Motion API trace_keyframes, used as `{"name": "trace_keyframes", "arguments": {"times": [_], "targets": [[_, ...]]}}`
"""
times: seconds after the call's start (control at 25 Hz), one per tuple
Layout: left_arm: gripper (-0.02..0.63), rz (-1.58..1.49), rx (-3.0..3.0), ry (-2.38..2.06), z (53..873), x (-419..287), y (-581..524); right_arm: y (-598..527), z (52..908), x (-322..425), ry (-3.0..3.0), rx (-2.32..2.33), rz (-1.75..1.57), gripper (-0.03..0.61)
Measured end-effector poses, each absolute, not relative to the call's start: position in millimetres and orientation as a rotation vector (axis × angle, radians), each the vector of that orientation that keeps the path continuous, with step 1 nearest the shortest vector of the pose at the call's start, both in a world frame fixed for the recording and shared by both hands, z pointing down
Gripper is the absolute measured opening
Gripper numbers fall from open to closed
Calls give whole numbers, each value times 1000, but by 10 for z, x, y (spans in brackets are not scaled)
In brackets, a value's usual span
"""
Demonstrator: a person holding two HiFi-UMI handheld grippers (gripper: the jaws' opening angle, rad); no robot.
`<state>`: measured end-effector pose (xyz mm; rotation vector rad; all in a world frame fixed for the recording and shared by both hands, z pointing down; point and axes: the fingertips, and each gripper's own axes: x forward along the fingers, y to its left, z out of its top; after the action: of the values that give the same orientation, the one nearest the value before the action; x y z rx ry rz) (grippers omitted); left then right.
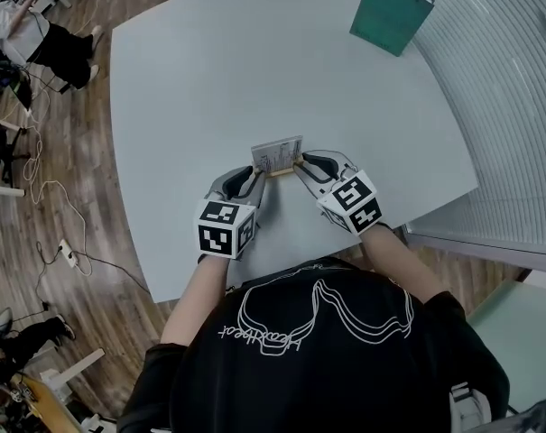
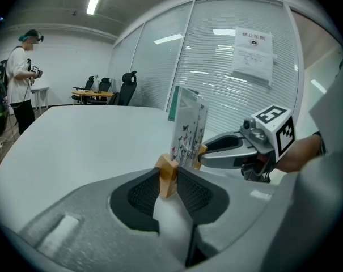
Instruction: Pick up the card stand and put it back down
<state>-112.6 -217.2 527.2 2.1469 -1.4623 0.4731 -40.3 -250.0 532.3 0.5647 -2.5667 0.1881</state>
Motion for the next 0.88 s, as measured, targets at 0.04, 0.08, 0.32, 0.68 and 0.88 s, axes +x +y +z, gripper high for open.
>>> {"name": "trace_keyframes", "arguments": {"times": [0.04,0.08,0.32,0.68,0.88], "targets": [[101,483,2145,-1458,5316,-1116,-2194,-2524,5369,-394,-2560,565,190,92],[100,493,2143,-1453,5356,-1114,-2213,-2544,5408,-392,-2553,565,193,92],[98,520,2131,-1443,5467,-1120,-2163,-2500,5500,-404,-2535,565,200,92],[92,554,2115,-1450,5581,-1089,-2112,-2449,5597,-368,-2523,546,181,95],[89,556,2128,-1442,5605,-1119,-2116,-2454,5645,-392,-2541,559,204,94]]}}
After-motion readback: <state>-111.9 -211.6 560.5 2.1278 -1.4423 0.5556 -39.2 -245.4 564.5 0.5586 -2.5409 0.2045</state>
